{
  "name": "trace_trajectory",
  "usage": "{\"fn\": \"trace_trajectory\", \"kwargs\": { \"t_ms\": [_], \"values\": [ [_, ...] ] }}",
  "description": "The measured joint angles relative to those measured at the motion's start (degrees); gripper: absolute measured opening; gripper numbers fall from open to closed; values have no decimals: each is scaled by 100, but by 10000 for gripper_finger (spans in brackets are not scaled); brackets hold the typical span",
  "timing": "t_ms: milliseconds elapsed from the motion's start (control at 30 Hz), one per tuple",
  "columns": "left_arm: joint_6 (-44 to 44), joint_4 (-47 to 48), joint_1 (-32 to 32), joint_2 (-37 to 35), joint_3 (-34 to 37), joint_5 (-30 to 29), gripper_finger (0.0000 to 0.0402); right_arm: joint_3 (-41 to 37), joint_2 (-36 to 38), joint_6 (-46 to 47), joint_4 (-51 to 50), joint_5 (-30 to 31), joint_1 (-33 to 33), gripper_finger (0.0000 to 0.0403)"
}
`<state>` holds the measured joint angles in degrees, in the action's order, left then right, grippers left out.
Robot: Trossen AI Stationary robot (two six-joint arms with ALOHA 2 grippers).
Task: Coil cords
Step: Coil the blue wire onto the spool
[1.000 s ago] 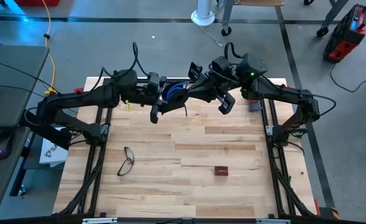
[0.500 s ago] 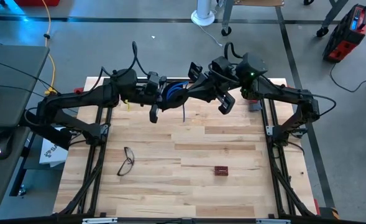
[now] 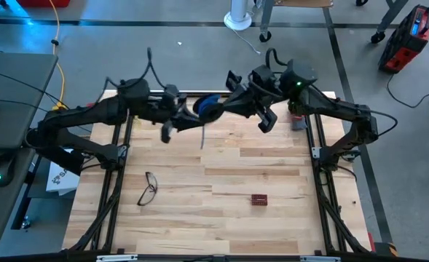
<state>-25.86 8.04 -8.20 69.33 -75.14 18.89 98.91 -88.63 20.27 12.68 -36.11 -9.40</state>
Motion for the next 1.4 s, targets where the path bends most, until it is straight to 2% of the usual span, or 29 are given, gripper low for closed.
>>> {"fn": "trace_trajectory", "kwargs": {
  "t_ms": [200,433,633,867,1200,1400],
  "values": [
    [-336,525,231,-335,-1,7,1,0,118,-277,-2,604,-155,0],
    [-712,724,462,-447,-73,126,0,0,130,-279,-317,588,-343,0],
    [-605,1644,492,-473,-742,371,0,0,132,-279,-879,388,-458,0],
    [-211,3126,248,-380,-1705,449,0,0,130,-124,-1177,-197,-458,0],
    [-554,3220,153,235,-2601,1256,0,0,130,-120,-1684,-154,-442,0],
    [-550,3244,-47,562,-3164,1492,0,0,130,-76,-2030,-435,-346,0]
  ]
}}
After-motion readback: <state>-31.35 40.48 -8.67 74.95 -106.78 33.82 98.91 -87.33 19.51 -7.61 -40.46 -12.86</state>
